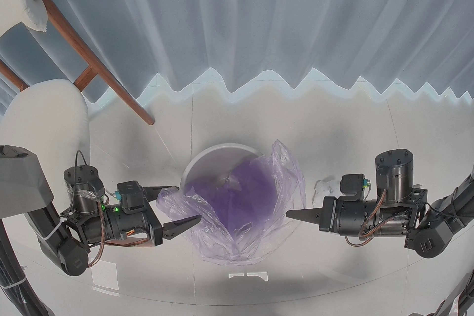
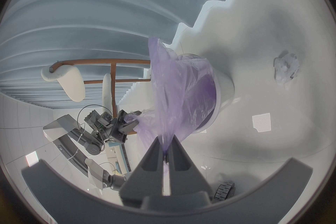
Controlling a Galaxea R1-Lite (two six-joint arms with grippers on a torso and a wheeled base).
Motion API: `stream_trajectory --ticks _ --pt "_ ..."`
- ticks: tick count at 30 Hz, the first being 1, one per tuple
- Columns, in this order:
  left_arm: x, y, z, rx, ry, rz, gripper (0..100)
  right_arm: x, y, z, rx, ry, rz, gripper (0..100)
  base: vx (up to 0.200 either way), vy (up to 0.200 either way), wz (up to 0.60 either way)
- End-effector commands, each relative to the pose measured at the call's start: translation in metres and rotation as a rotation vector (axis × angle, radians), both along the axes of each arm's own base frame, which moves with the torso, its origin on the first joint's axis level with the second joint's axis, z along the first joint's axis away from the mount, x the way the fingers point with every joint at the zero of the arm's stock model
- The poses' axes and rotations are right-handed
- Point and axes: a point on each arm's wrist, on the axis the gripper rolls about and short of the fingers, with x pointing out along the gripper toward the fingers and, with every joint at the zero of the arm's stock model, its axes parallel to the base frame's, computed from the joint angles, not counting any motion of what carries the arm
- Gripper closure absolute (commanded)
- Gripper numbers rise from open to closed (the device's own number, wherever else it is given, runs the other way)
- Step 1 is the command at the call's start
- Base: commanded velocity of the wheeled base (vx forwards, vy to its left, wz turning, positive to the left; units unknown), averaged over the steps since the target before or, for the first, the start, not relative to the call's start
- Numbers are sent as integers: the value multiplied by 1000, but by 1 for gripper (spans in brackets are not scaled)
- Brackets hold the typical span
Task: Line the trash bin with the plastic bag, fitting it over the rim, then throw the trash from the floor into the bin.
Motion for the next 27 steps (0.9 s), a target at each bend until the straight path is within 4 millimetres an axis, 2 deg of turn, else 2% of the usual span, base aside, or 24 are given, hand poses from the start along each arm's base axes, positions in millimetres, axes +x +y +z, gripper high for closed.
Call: stream_trajectory --ticks 1,18,19,22,24,25,27 --pt "-3 -3 -6 10 27 -10 100 0 0 2 4 -5 0 100 0 0 0" --pt "-22 -3 12 -17 2 -22 100 0 -6 17 40 -57 -20 100 0 0 0" --pt "-33 -8 22 -45 8 5 100 -1 -9 25 63 -89 -27 100 0 0 0" --pt "-48 -22 34 -102 39 25 100 0 -9 31 90 -124 -30 100 0 0 0" --pt "-53 -28 36 -119 58 28 100 1 -9 32 100 -137 -30 100 0 0 0" --pt "-64 -42 39 -142 93 33 100 4 -8 34 131 -165 -37 100 0 0 0" --pt "-74 -52 40 -153 115 54 100 6 -4 36 175 -179 -40 100 0 0 0"
